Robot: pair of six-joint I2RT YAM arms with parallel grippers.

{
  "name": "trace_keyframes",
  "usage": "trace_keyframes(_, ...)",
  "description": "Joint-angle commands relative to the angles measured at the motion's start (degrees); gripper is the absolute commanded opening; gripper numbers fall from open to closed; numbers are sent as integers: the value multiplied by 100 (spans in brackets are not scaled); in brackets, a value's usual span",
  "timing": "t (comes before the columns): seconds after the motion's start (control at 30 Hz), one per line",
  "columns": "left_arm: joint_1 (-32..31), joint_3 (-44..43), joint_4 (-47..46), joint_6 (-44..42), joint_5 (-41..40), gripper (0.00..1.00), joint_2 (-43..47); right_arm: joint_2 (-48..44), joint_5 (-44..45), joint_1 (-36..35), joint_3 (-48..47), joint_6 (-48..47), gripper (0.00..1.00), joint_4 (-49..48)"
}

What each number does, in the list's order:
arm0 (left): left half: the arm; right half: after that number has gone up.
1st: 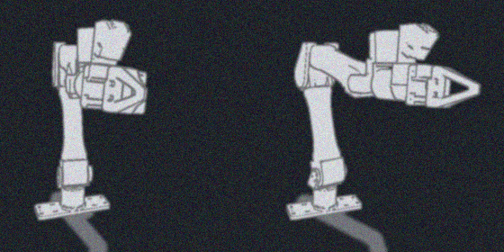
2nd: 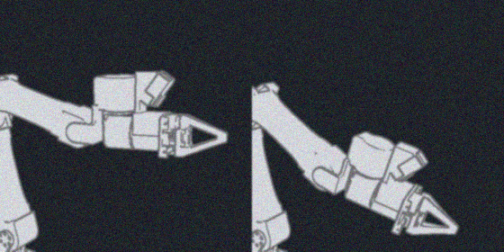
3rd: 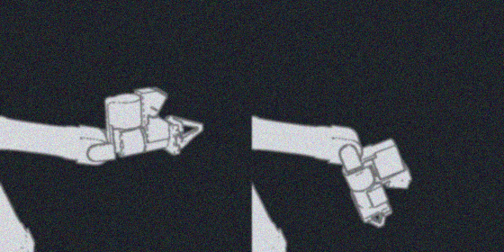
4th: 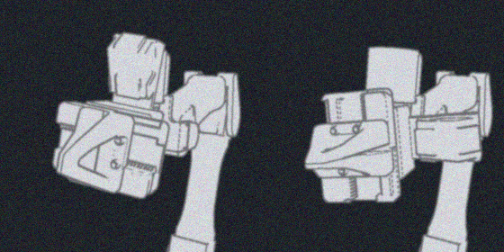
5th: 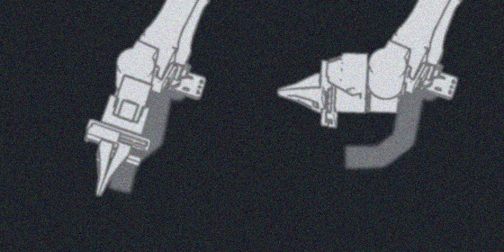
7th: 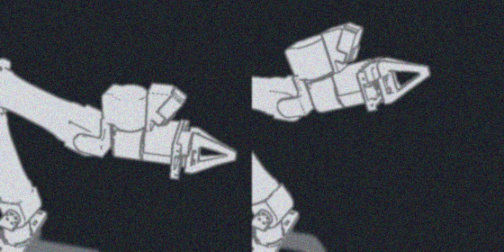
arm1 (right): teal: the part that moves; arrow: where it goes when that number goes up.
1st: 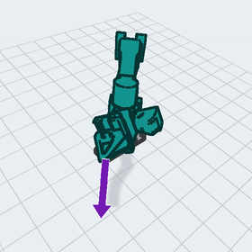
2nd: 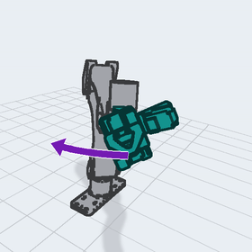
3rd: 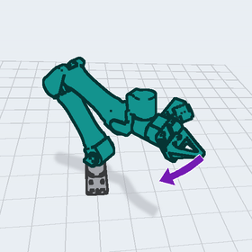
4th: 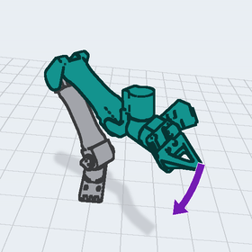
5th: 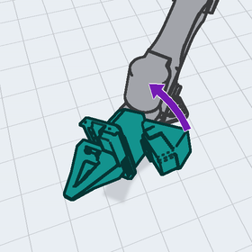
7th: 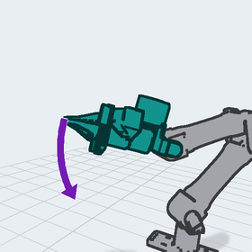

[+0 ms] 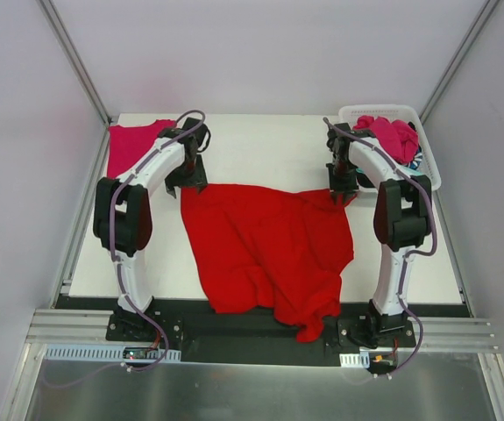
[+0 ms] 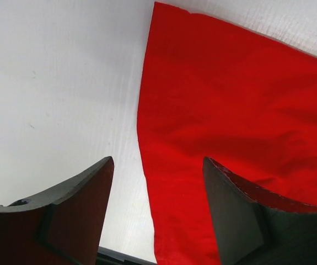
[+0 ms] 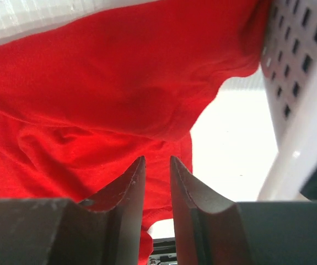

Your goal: Fold and stack the t-shirts

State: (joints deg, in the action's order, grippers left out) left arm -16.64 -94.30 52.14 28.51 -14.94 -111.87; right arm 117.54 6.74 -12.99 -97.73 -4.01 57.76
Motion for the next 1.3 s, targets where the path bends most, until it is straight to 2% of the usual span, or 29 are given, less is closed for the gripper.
trace_keyframes(0.0,56,-27,59,-48,219,65,-176,182,-208,-10,-219,-100,27,192)
trace_keyframes(0.47,56,-97,59,-4,220,66,-309,402,-349,262,-255,-161,27,87)
trace_keyframes(0.73,56,-88,60,-21,167,66,-300,217,-173,315,26,-223,32,60)
trace_keyframes(0.87,56,-123,68,-65,123,66,-256,409,-165,324,-271,-249,32,77)
trace_keyframes(1.03,65,-62,60,-83,123,66,-186,446,-85,832,-229,-92,31,-1)
trace_keyframes(1.1,65,-62,60,-74,149,66,-168,297,-410,1122,-141,-39,31,-142)
trace_keyframes(1.27,65,-44,68,-74,175,66,-115,366,-621,1168,-422,-91,30,25)
